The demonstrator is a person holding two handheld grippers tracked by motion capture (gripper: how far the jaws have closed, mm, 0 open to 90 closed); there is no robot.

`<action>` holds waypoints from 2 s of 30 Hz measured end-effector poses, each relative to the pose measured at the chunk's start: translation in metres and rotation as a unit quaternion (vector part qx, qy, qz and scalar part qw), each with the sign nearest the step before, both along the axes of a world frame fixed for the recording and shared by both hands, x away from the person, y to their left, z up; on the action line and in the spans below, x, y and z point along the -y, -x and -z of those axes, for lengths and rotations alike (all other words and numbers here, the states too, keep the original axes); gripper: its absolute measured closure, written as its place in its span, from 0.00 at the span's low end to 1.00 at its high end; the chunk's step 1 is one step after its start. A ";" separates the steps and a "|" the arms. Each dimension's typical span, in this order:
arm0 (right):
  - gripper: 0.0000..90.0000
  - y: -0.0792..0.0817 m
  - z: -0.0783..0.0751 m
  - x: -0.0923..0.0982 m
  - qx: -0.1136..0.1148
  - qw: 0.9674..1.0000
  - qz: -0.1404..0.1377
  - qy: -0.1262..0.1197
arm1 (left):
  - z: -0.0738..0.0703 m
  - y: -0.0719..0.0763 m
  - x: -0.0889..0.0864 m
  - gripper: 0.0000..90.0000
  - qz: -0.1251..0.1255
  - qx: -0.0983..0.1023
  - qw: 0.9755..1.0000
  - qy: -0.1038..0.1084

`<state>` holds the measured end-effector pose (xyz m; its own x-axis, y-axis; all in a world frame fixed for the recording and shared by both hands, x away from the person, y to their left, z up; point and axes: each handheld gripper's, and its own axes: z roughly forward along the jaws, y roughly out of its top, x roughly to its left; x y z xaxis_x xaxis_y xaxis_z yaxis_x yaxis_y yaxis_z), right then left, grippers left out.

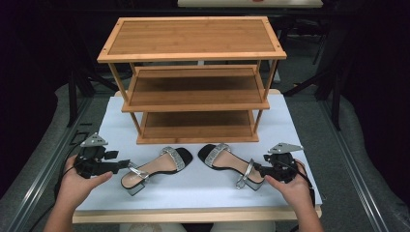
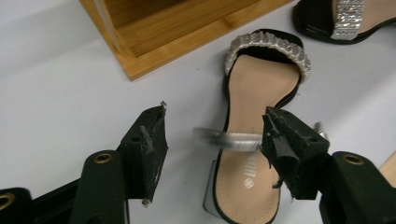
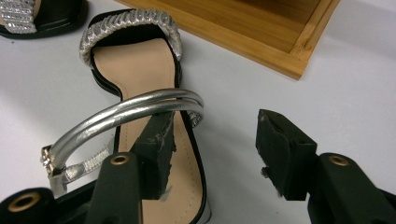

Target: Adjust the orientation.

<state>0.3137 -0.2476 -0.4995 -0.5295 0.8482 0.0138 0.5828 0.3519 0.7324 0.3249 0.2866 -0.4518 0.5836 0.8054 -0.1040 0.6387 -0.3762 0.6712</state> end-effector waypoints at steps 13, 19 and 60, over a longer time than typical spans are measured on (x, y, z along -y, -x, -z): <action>0.52 0.007 -0.016 0.017 0.024 0.998 0.027 -0.049 | -0.028 -0.021 0.031 0.41 0.047 -0.036 0.997 -0.051; 0.51 0.007 -0.013 0.017 0.020 0.998 0.020 -0.048 | -0.030 -0.028 0.053 0.41 0.082 -0.067 0.991 -0.088; 0.49 0.005 -0.009 0.025 0.023 0.997 0.026 -0.069 | 0.047 -0.067 0.108 0.45 0.141 -0.224 0.933 -0.243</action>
